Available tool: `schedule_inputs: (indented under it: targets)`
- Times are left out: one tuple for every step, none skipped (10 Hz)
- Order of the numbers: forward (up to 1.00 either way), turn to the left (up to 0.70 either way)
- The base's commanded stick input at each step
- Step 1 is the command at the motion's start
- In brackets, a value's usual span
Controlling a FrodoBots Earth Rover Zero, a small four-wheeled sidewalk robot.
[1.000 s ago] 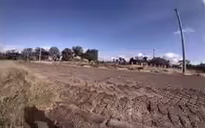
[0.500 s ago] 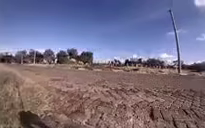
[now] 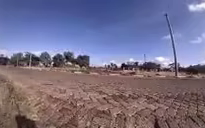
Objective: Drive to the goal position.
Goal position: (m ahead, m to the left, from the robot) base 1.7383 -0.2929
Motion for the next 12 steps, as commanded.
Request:
schedule_inputs:
  targets:
    - [0.00,-0.45]
    - [0.00,-0.45]
    - [0.00,-0.45]
    - [0.00,-0.45]
    - [0.00,-0.45]
    - [0.00,-0.45]
    - [0.00,-0.45]
    - [0.00,-0.45]
    - [0.00,-0.45]
    - [0.00,-0.45]
    - [0.00,-0.45]
    - [0.00,-0.45]
